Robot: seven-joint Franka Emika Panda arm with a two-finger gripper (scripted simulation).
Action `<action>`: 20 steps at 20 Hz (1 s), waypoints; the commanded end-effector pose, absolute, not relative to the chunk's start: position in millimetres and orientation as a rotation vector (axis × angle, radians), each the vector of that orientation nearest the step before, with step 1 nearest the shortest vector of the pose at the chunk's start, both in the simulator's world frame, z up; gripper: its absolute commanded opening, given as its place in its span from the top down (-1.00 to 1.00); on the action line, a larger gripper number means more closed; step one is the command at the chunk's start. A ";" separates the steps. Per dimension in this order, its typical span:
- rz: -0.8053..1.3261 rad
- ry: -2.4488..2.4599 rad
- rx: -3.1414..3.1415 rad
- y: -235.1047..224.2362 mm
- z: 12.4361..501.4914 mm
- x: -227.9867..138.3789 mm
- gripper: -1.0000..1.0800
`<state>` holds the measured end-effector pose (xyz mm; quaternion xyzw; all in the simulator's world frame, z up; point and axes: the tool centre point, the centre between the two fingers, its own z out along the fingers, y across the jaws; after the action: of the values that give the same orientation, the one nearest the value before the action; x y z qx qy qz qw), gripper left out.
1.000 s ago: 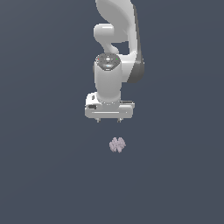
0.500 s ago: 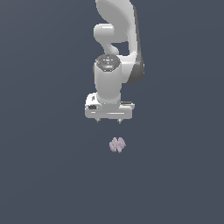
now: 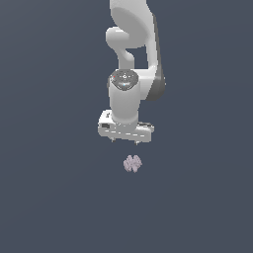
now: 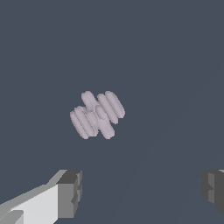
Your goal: Pick up the object and move it to a goal position.
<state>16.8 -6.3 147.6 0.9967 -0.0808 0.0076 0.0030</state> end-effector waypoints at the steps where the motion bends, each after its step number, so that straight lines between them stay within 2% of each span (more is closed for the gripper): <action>1: 0.021 -0.333 3.119 -3.0 142.1 22.7 -0.92; 20: 0.002 -0.926 3.002 24.8 97.0 63.0 -0.92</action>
<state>61.0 23.5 99.2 0.9585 -0.2851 0.0006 0.0000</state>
